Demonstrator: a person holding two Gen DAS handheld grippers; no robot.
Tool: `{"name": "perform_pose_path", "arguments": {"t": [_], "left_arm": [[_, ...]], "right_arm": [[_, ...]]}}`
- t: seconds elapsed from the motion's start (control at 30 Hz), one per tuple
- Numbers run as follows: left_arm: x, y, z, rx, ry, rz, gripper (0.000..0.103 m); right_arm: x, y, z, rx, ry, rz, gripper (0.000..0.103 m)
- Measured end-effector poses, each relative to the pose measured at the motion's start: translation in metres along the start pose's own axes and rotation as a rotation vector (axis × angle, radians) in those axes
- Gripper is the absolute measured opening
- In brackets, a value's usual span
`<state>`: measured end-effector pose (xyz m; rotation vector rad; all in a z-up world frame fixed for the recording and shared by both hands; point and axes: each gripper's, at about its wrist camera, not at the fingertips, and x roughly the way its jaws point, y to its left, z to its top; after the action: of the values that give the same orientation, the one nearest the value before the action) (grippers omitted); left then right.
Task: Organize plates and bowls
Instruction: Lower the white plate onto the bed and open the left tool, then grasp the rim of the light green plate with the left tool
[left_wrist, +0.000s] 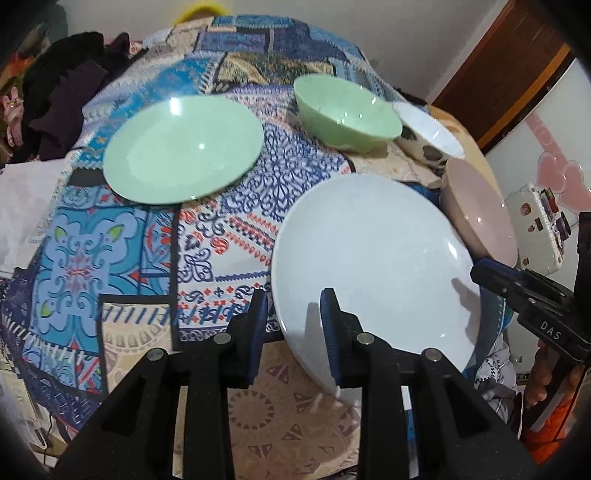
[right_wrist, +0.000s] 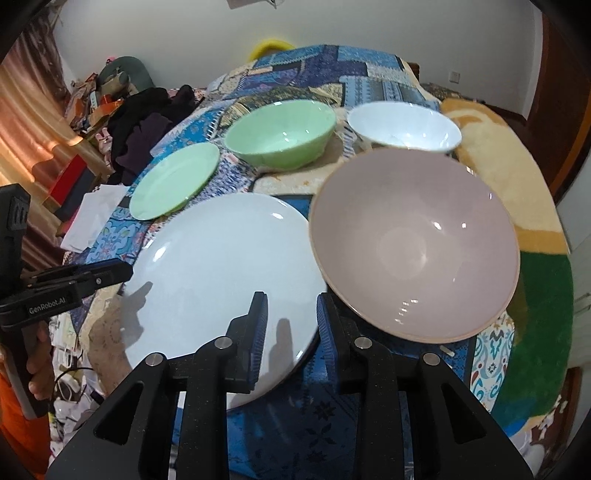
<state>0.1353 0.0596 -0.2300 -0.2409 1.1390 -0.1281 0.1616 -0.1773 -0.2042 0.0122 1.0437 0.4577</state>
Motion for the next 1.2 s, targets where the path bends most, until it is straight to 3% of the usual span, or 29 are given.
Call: {"name": "perform_pose_path", "arguments": {"t": [0.2, 0.23, 0.27, 0.33, 0.43, 0.5, 0.83, 1.03, 1.2], "left_arm": [[-0.028, 0.008, 0.006, -0.021, -0.077, 0.011, 0.030], [-0.034, 0.011, 0.008, -0.028, -0.095, 0.017, 0.032], [-0.039, 0.014, 0.010, -0.034, -0.115, 0.025, 0.035], [-0.049, 0.022, 0.014, -0.046, -0.153, 0.047, 0.044], [-0.062, 0.035, 0.022, -0.062, -0.200, 0.084, 0.059], [-0.066, 0.046, 0.030, -0.079, -0.213, 0.101, 0.063], [-0.053, 0.108, 0.064, -0.161, -0.192, 0.168, 0.069], [-0.027, 0.139, 0.081, -0.161, -0.142, 0.196, 0.069], [0.004, 0.166, 0.097, -0.170, -0.076, 0.188, 0.069]], "right_arm": [[-0.009, 0.019, 0.018, -0.043, -0.055, 0.015, 0.030], [-0.010, 0.022, 0.022, -0.052, -0.064, 0.017, 0.034], [-0.009, 0.025, 0.025, -0.059, -0.077, 0.014, 0.042], [-0.006, 0.031, 0.033, -0.074, -0.101, -0.011, 0.047], [0.004, 0.039, 0.043, -0.096, -0.096, -0.009, 0.047], [0.012, 0.043, 0.049, -0.104, -0.087, 0.001, 0.047], [0.057, 0.079, 0.083, -0.195, -0.054, 0.005, 0.047], [0.100, 0.098, 0.105, -0.216, 0.042, 0.051, 0.047], [0.133, 0.116, 0.111, -0.276, 0.105, 0.018, 0.047]]}}
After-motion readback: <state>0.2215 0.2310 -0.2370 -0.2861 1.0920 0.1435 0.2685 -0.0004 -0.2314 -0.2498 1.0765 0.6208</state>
